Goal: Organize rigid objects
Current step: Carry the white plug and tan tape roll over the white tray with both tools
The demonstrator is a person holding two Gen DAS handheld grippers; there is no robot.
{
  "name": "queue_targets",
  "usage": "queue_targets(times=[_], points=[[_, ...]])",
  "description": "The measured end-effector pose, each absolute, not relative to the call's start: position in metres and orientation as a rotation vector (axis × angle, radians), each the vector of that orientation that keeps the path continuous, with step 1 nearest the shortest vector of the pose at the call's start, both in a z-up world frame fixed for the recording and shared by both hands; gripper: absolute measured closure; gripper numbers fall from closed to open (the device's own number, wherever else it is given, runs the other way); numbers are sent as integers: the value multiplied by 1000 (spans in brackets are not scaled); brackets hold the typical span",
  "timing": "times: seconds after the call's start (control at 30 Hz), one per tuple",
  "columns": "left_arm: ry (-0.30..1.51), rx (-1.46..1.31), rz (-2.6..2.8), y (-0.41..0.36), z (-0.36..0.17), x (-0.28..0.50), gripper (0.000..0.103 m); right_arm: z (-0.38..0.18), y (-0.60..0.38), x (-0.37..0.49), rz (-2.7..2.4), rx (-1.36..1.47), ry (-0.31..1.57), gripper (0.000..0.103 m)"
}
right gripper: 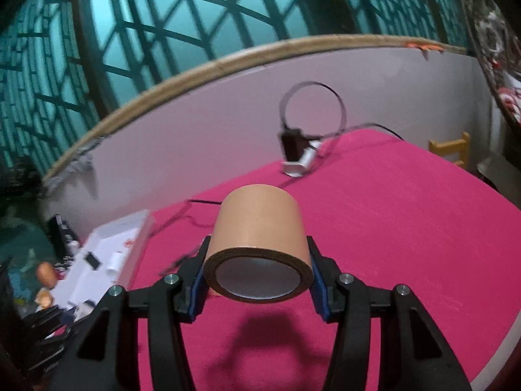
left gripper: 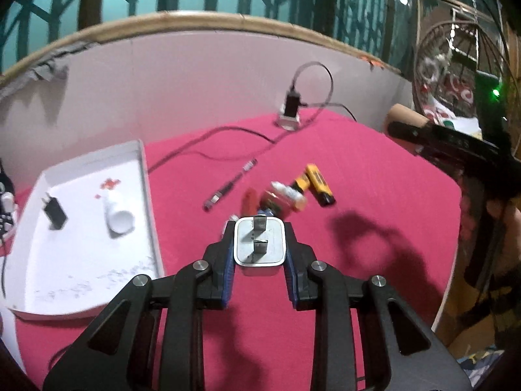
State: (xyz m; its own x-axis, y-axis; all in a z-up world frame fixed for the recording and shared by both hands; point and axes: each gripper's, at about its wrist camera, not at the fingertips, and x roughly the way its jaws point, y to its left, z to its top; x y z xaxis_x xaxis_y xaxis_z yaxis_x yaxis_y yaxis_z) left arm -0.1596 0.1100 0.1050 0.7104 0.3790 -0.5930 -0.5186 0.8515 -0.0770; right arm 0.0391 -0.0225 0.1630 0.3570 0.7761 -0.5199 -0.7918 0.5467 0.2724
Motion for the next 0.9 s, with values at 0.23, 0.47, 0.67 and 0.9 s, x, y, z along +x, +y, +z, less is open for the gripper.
queue_targets(times=[0.23,0.47,0.67,0.9], points=[[548,-302,557,128,115,-181,78,171,-10,16,1083,-54,635,51],[533,-324,603,137,117,-196,78,170,-5,2,1127,-65,646,51],[523,-329,618,139,117,-201,78,170,-3,-3,1150,-76,652,51],[515,-339,638,143,117,-207,78,171,2,-11,1184,-92,655,51]])
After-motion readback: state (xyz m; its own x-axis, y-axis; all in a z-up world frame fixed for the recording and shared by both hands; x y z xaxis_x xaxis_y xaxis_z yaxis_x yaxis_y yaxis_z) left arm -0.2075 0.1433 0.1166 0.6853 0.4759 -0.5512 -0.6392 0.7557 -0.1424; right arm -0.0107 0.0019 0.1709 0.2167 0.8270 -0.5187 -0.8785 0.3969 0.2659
